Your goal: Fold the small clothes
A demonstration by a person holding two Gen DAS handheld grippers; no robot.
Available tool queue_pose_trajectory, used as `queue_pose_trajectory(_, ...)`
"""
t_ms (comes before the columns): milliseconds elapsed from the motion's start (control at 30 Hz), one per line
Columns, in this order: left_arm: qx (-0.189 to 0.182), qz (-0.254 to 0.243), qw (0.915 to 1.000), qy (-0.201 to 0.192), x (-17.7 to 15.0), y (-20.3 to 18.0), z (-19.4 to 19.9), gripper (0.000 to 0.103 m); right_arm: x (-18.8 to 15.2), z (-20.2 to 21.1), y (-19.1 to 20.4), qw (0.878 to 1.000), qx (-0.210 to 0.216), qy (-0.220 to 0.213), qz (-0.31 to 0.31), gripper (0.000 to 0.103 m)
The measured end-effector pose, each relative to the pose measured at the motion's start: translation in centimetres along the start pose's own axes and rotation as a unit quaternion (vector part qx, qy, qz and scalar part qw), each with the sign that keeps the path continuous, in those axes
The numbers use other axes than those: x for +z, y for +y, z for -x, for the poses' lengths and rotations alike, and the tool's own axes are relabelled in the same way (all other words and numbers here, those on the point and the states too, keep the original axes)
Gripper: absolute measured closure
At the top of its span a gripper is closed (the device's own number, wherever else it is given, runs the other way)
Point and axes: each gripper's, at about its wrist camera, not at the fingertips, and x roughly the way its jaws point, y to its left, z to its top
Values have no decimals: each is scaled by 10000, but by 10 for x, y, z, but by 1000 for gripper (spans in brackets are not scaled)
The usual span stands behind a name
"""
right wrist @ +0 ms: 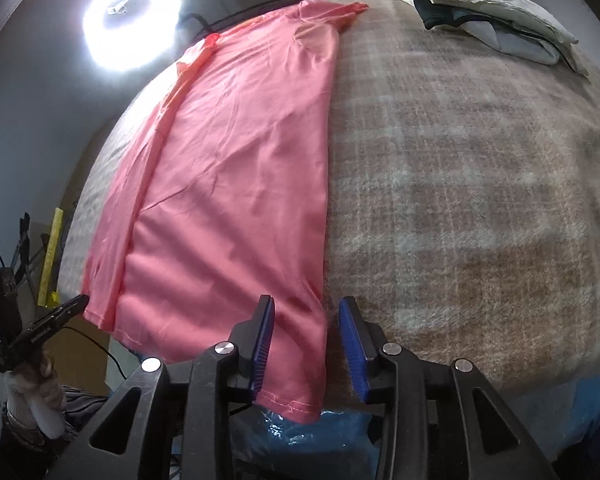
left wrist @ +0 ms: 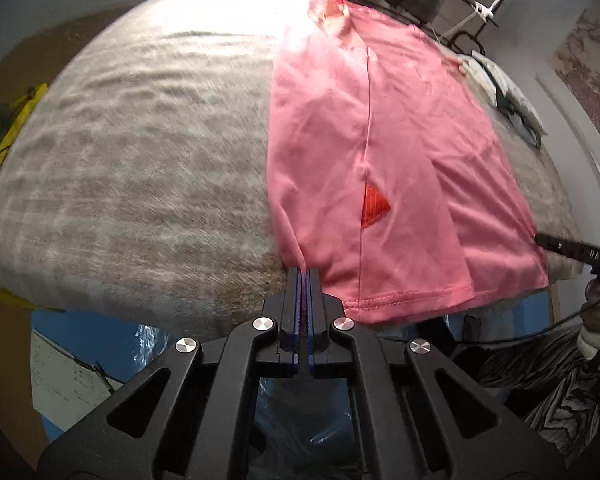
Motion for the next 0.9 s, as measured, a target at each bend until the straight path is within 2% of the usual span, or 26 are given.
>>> queue_pose_trajectory(67, 247, -42, 9996, -154, 0, 5, 8, 103, -1, -3, 3, 9996, 234, 123, 117, 103)
queue_pose_trajectory(100, 306, -52, 9994, -125, 0, 8, 7, 103, -2, -4, 6, 9993, 258, 182, 187, 103)
queue_pose_trajectory(167, 366, -62, 9993, 53, -3, 12, 0, 103, -5, -4, 11, 9989, -137, 96, 438, 103)
queue_pose_trajectory(300, 635, -103, 9979, -2, -6, 13, 4, 103, -5, -2, 6, 9993, -54, 147, 342, 103)
queue_pose_trajectory(333, 736, -134, 9972, -79, -5, 11, 7, 102, -4, 0, 5, 9993, -33, 152, 329, 101)
queue_pose_trajectory(400, 904, -194, 9951, -343, -6, 7, 24, 102, -3, 8, 2, 9996, -15, 105, 262, 89)
queue_pose_trajectory(433, 889, -227, 9946, -476, -6, 4, 31, 102, -2, 15, 0, 9997, 67, 19, 228, 75)
queue_pose_trajectory(467, 868, -330, 9935, -666, -6, -4, 41, 102, 0, 22, 0, 9997, 146, -92, 181, 70)
queue_pose_trajectory(567, 733, -638, 9902, -1003, -8, -30, 55, 102, 9, 48, -3, 9982, 381, -440, 155, 70)
queue_pose_trajectory(733, 40, -1070, 9868, -1213, -6, -96, 50, 102, 29, 90, -9, 9930, 556, -1004, 263, 69)
queue_pose_trajectory(800, -200, -1236, 9854, -1157, -4, -125, 37, 102, 37, 108, -11, 9887, 542, -1307, 491, 61)
queue_pose_trajectory(867, -386, -1431, 9832, -1065, -3, -154, 21, 102, 43, 124, -15, 9829, 490, -1511, 932, 42)
queue_pose_trajectory(900, -447, -1519, 9822, -1011, -4, -166, 14, 102, 44, 130, -16, 9789, 407, -1620, 1177, 36)
